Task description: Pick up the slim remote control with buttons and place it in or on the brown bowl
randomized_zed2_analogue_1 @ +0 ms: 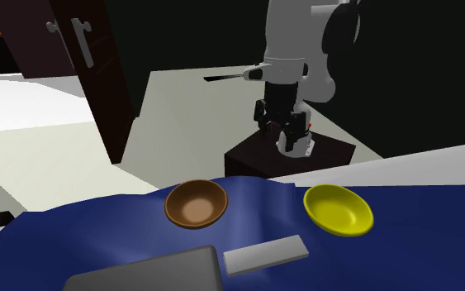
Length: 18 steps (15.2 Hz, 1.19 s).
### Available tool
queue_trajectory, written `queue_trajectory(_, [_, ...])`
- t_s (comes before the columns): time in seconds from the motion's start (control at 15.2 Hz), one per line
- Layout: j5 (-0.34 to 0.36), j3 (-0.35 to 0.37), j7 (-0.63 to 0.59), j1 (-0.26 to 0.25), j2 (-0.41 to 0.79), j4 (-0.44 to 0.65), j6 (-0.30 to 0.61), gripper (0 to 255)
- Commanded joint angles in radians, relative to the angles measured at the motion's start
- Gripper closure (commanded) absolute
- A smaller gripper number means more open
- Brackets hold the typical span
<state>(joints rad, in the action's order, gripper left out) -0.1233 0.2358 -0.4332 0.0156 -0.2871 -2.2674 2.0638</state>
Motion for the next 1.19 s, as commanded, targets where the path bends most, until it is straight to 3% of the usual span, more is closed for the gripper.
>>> queue_trajectory(0.0, [0.017, 0.021, -0.047, 0.003, 0.078, 0.032, 0.041, 0])
queue_trajectory(0.53, [0.133, 0.071, -0.255, -0.016, 0.397, 0.206, 0.145, 0])
queue_trajectory(1.12, [0.255, 0.038, -0.441, -0.099, 0.759, 0.502, 0.161, 0])
